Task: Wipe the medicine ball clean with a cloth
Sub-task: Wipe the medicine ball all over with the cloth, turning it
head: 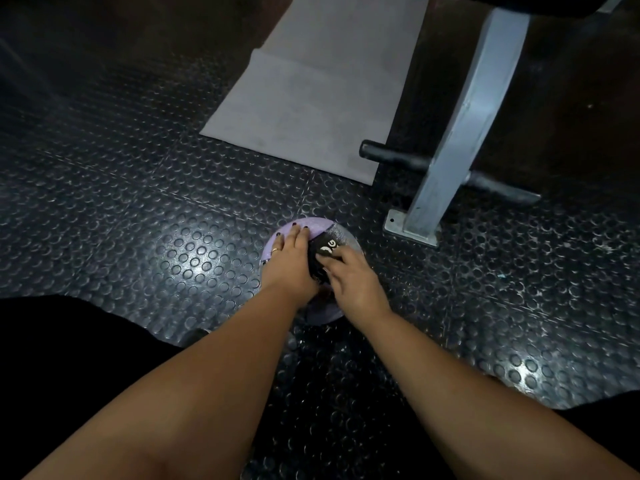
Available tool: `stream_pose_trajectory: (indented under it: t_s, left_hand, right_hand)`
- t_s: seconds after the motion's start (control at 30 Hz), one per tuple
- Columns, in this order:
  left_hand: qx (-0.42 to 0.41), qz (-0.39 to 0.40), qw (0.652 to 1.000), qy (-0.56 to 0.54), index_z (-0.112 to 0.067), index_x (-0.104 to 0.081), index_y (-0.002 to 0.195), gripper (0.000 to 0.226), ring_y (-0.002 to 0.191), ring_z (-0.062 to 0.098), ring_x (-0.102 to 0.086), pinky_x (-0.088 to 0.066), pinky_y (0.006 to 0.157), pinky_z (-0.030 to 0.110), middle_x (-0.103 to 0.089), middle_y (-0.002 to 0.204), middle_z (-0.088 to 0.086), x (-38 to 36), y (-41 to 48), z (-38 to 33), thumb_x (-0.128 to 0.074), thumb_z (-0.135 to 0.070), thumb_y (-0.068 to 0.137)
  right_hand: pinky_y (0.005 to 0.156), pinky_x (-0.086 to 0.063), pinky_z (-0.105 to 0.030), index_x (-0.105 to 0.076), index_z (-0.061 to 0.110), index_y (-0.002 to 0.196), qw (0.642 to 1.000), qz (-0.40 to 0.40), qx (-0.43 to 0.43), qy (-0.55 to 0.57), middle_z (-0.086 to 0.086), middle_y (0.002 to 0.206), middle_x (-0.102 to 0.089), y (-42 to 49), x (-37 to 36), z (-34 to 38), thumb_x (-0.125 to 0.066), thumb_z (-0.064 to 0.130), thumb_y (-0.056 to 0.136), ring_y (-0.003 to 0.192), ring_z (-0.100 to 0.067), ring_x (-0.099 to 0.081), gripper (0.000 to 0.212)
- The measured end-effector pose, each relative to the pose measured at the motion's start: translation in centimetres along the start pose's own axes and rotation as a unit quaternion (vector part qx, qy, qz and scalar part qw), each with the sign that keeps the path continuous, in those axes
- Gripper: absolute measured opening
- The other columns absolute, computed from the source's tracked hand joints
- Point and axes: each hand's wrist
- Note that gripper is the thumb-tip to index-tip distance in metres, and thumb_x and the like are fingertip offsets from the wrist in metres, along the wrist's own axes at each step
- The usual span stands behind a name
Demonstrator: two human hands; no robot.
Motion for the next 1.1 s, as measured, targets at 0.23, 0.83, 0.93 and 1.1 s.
stream_pose_trajectory:
  t_s: [0.23,0.83,0.93,1.1]
  left_hand:
    - [0.01,0.011,1.0,-0.006,-0.024,-0.01,0.159,0.132,0.154,0.026,-0.003,-0.03,0.118,0.049,-0.004,0.167,-0.008,0.5,0.0,-0.1,-0.093,-0.045,0.059]
    - [-0.027,0.001,0.999,0.029,-0.03,-0.01,0.158,0.122,0.154,0.024,-0.001,-0.033,0.116,0.053,0.0,0.167,-0.013,-0.9,-0.5,-1.0,-0.089,-0.046,0.065]
    - [-0.042,0.007,0.998,0.045,-0.029,-0.009,0.158,0.122,0.154,0.022,0.002,-0.033,0.115,0.056,0.001,0.167,-0.012,-1.2,-0.6,-1.8,-0.088,-0.047,0.067]
    - [-0.047,0.008,0.997,0.06,-0.028,-0.007,0.158,0.124,0.154,0.023,0.004,-0.031,0.115,0.061,0.005,0.167,-0.011,-1.6,-1.0,-2.8,-0.088,-0.049,0.067]
  right_hand:
    - [0.087,-0.049,-0.039,-0.063,0.015,0.124,0.994,-0.024,-0.109,-0.022,0.001,0.103,-0.053,-2.3,0.3,-3.9,-0.055,0.006,0.09,0.095,-0.022,-0.049,0.036]
    - [0.089,-0.049,-0.038,-0.058,0.021,0.131,0.997,-0.035,-0.071,-0.006,-0.005,0.113,-0.056,-2.4,0.0,-3.5,-0.053,0.007,0.09,0.101,-0.026,-0.051,0.043]
    - [0.088,-0.048,-0.035,-0.058,0.022,0.131,0.994,-0.044,-0.096,0.003,-0.003,0.107,-0.056,-3.0,0.4,-4.3,-0.053,0.007,0.091,0.098,-0.024,-0.053,0.043]
    - [0.083,-0.041,-0.024,-0.059,0.013,0.129,0.973,-0.024,-0.228,0.003,-0.003,0.098,-0.048,-3.5,1.7,-6.5,-0.046,0.006,0.095,0.089,-0.024,-0.054,0.037]
Point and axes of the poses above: each hand's wrist, its own y-axis towards the middle knuckle, its own x-axis out of the back of the hand, z = x × y
